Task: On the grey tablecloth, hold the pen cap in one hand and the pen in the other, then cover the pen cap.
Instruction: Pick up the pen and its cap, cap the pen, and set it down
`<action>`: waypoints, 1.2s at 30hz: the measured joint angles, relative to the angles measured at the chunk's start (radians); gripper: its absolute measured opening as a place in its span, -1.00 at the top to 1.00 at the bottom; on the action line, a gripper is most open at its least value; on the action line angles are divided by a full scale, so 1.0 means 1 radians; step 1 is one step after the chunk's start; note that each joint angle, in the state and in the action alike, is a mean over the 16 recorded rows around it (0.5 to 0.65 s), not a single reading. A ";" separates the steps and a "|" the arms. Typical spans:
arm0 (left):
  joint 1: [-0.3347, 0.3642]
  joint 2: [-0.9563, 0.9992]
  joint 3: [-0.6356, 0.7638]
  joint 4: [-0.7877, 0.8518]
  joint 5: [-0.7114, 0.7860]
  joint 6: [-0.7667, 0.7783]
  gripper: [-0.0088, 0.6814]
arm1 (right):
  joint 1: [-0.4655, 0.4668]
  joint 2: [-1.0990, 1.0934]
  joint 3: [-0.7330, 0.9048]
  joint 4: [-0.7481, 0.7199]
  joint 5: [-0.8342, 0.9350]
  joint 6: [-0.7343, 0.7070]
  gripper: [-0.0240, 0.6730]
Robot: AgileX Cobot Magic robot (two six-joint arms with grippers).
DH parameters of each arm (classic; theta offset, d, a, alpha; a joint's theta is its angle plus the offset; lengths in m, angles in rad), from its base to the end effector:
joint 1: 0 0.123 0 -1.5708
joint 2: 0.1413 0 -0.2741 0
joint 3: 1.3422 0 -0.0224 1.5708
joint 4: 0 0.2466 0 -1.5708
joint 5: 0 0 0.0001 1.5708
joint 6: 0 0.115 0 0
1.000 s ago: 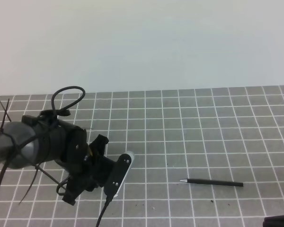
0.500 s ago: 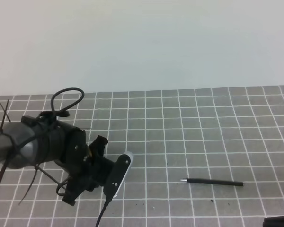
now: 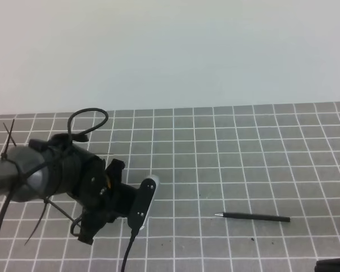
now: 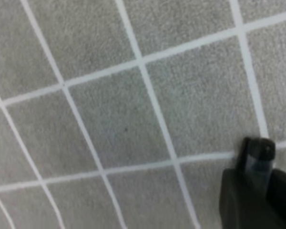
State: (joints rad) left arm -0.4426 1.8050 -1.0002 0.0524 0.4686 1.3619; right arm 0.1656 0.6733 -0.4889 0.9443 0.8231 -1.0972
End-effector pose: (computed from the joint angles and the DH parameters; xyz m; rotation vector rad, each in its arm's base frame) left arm 0.3122 -0.1449 0.1262 2.2314 1.6874 0.2827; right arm 0.1194 0.0893 0.2640 -0.8632 1.9647 0.6029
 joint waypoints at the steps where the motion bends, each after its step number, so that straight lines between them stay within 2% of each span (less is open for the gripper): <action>1: 0.000 -0.006 0.000 0.004 0.002 -0.015 0.97 | 0.000 0.000 0.000 0.000 0.000 0.000 0.91; 7: -0.003 -0.064 0.001 -0.002 0.021 -0.129 0.97 | 0.000 0.000 0.001 -0.001 -0.002 0.000 0.91; 12: -0.015 -0.131 0.001 -0.069 0.047 -0.252 0.97 | 0.000 0.000 0.001 -0.001 -0.002 0.000 0.91; 25: -0.047 -0.265 0.003 -0.468 0.100 -0.521 0.97 | 0.000 0.000 0.001 -0.001 -0.021 0.029 0.91; 30: -0.048 -0.278 0.003 -0.568 0.103 -0.560 0.97 | 0.000 0.001 0.001 -0.004 -0.047 0.066 0.91; 36: -0.048 -0.276 0.003 -0.592 0.125 -0.555 0.97 | 0.000 0.001 0.001 -0.019 -0.074 0.104 0.91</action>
State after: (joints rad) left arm -0.4901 1.5291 -0.9975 -0.5396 0.5934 0.8064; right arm 0.1655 0.6741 -0.4884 0.9251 0.7489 -0.9930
